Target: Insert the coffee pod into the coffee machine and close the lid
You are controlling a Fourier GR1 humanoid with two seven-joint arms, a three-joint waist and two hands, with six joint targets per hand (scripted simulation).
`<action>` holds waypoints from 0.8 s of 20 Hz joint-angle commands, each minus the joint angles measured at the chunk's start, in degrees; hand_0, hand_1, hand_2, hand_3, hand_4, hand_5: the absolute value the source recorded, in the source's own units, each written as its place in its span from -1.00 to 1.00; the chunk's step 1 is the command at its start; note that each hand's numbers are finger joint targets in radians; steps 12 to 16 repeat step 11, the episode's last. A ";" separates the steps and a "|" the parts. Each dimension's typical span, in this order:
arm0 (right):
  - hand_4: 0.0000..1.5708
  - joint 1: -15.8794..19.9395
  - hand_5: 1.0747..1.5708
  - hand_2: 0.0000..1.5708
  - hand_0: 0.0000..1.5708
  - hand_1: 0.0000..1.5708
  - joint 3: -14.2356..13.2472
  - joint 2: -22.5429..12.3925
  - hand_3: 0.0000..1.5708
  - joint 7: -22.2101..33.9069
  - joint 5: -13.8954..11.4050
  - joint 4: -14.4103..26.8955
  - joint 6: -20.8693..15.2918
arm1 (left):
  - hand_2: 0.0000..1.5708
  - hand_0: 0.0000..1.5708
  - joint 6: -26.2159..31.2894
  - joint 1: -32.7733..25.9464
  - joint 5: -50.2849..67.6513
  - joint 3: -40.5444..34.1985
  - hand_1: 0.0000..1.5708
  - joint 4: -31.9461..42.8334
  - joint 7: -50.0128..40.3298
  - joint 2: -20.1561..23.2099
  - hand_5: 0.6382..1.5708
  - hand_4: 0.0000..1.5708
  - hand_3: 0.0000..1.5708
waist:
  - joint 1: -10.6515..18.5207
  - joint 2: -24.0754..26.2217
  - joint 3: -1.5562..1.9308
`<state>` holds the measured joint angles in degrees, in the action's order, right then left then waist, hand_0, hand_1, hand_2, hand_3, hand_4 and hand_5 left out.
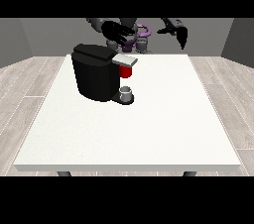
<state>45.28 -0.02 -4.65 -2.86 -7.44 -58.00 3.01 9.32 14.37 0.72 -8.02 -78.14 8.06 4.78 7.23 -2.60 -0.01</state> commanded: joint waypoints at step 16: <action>-0.80 -24.47 1.00 -1.00 -1.00 -1.00 10.95 4.63 -1.00 -8.19 11.47 -11.20 -0.85 | -1.00 -1.00 -0.68 -7.21 0.89 -2.21 -1.00 4.88 4.80 0.06 1.00 -0.76 -1.00 | -8.80 8.88 0.01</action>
